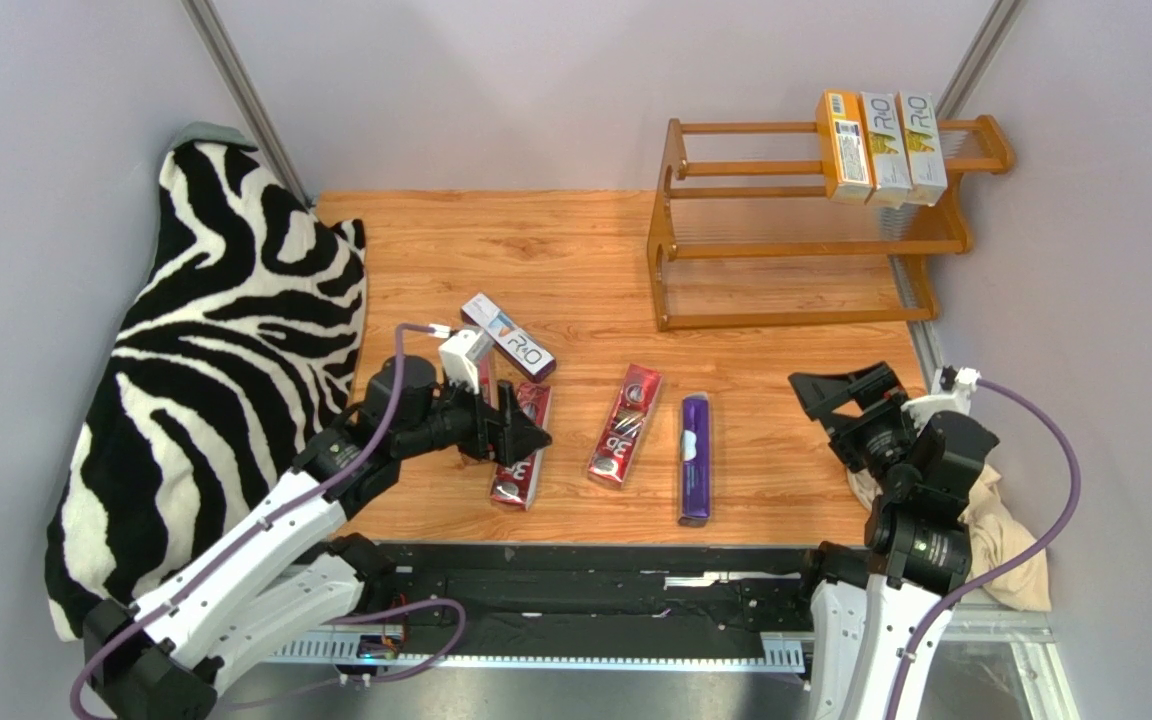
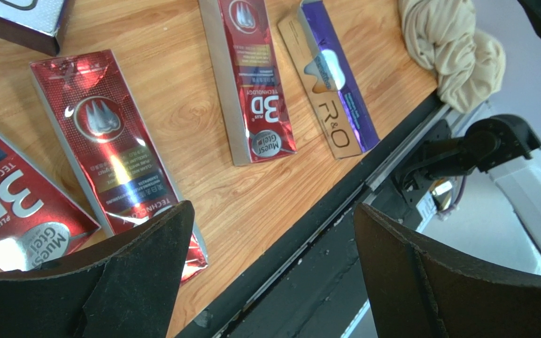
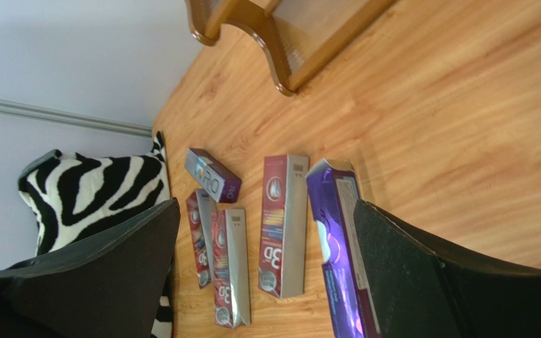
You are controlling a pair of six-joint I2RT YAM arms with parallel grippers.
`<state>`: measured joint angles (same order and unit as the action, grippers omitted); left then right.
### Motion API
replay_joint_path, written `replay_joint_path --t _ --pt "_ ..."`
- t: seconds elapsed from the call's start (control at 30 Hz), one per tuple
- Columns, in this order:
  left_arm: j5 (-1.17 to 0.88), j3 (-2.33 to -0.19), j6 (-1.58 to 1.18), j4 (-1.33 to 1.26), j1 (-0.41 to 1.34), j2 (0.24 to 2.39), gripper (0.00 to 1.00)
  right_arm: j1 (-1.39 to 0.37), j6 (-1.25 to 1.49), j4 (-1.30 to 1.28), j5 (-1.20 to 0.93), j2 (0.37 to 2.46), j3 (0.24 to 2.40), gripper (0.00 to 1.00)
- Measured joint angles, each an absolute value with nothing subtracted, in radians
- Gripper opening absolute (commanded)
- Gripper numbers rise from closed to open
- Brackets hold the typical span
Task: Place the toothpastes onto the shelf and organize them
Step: Pick up the toothpaste from the center of the board.
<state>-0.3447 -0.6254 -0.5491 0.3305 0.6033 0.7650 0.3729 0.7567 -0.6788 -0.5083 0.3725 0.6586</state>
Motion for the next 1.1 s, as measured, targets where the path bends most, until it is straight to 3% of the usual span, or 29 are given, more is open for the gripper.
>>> replay_joint_path --t 0.43,0.8,1.1 --pt "-0.155 -0.854 -0.506 0.358 0.872 1.209 0.91 0.373 0.673 -0.830 -0.506 0.334 0.589 0.98" --pt "-0.110 -0.966 -0.534 0.331 0.976 1.401 0.91 0.280 0.636 -0.879 -0.441 0.363 0.548 0.97" --pt "-0.078 -1.328 -0.573 0.382 1.101 1.714 0.91 0.188 0.666 -0.877 -0.346 0.383 0.548 0.98"
